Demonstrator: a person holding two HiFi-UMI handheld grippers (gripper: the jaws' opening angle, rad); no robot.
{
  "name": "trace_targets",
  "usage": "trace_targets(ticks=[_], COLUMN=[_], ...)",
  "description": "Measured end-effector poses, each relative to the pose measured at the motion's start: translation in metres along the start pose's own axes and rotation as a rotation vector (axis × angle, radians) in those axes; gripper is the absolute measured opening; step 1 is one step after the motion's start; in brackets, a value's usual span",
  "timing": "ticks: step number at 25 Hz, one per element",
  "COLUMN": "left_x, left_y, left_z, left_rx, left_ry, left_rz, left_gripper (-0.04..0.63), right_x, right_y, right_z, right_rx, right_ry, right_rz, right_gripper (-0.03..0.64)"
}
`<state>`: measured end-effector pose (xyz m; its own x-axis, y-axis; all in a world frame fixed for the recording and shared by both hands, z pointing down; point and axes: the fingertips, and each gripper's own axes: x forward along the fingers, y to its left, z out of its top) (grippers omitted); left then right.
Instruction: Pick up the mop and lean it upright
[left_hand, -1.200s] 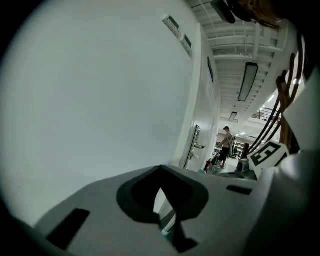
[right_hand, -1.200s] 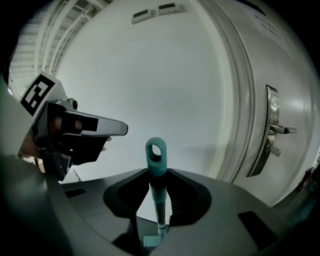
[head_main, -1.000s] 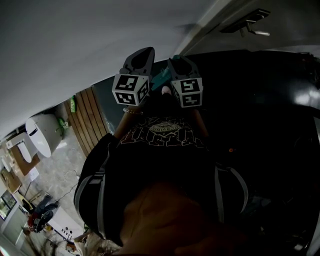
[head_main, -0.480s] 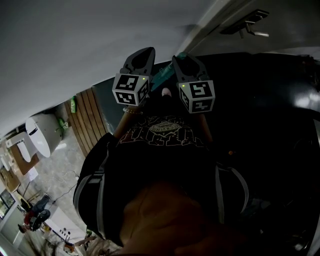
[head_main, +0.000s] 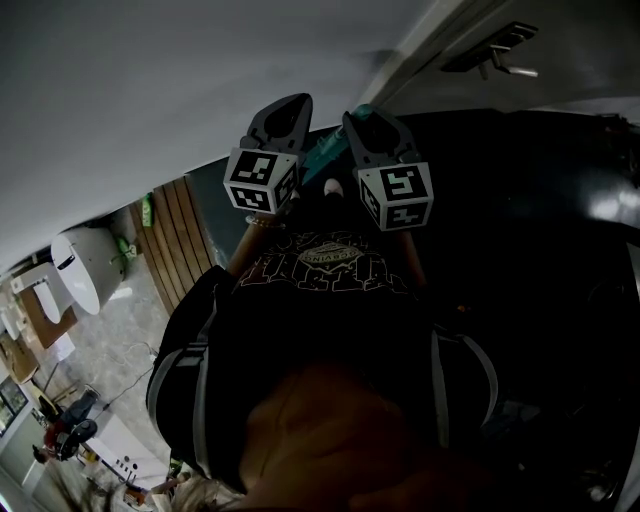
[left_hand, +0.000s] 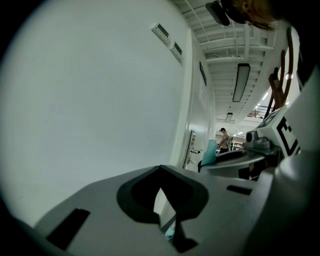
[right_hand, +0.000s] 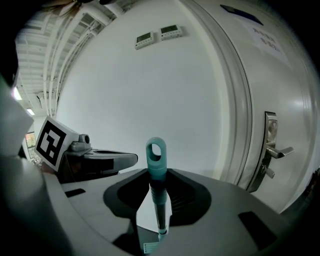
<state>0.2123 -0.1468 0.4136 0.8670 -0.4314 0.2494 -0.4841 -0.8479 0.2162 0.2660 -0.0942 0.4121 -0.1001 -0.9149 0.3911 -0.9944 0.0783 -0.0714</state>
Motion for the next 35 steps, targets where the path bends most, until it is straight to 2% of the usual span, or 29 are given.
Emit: trace_targets(ticks=[8,15,28,35], left_x=[-0.008,-0.019,-0.069,-0.114], left_y=[0.005,0.009,0.030,0.060], left_z=[-0.002,-0.003,-0.009,-0.012], left_rx=[0.014,-0.016,-0.056,-0.085], left_ry=[-0.005,-0.014,-0.091,-0.124], left_rz=[0.059,0.118,0.351,0.405], left_gripper=[0.038,0.038,0.038,0.038], right_x=[0.001,0.005,0.017,0.028], right_y=[0.008,0.016,0.051,0.096], right_z=[0.003,0.002,0.007,0.010], right_rx=[-0.019,-0.048,-0.130,-0.157], right_ry=[-0.009,-0.001,-0.016,-0.006], right_rz=[0.036,0.107,0.300,0.343], right_gripper=[0.120,0.120,0.120,0.120])
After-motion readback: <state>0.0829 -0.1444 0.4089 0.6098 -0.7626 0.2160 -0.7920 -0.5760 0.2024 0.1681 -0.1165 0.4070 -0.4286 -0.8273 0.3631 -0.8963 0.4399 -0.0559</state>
